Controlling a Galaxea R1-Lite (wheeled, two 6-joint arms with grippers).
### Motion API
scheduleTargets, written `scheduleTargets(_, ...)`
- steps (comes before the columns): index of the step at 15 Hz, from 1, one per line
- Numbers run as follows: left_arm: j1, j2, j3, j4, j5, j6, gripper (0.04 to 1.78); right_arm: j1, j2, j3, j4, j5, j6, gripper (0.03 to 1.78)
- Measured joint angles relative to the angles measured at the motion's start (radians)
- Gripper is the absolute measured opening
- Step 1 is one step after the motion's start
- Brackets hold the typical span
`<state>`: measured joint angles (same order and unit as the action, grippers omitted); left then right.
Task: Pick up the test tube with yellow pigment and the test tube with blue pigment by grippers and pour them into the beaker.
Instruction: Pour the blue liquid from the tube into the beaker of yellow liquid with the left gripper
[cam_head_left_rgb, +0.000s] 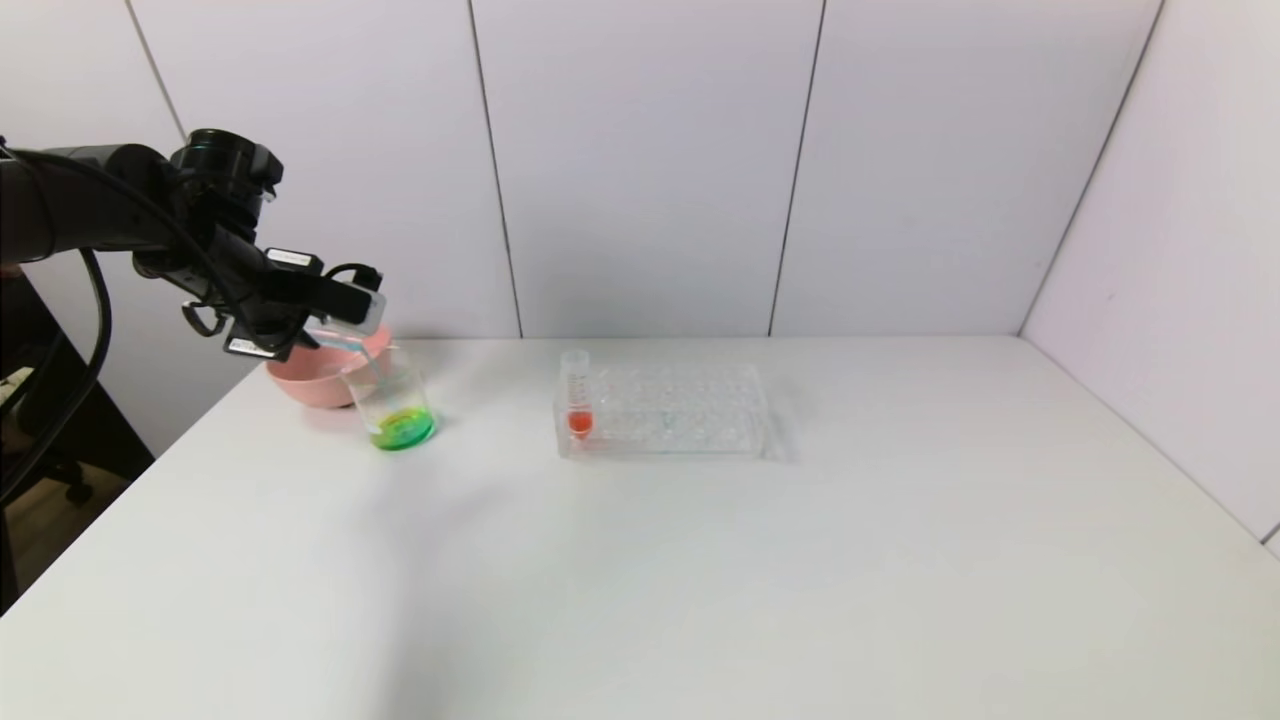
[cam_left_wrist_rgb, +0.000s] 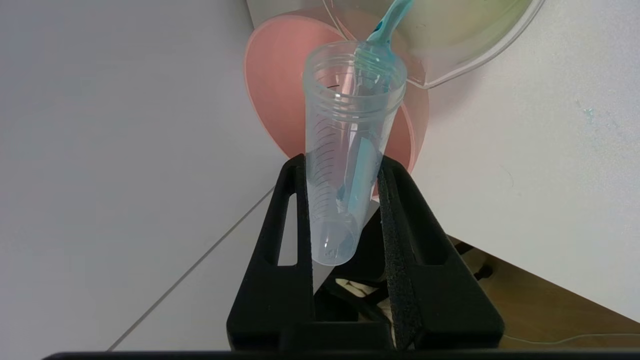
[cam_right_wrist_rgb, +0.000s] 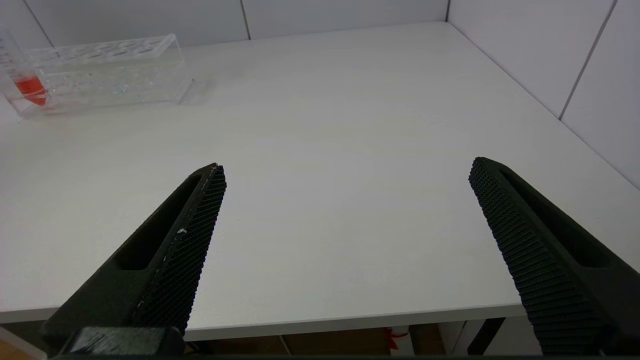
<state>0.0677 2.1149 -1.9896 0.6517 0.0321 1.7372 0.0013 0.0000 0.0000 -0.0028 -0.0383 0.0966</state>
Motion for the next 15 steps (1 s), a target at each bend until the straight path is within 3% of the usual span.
scheduleTargets(15,-0.018,-0.003,0.001,0.001,0.053,0.013,0.42,0.000,0.000,0.000,0.000,0.000,0.000,1.77)
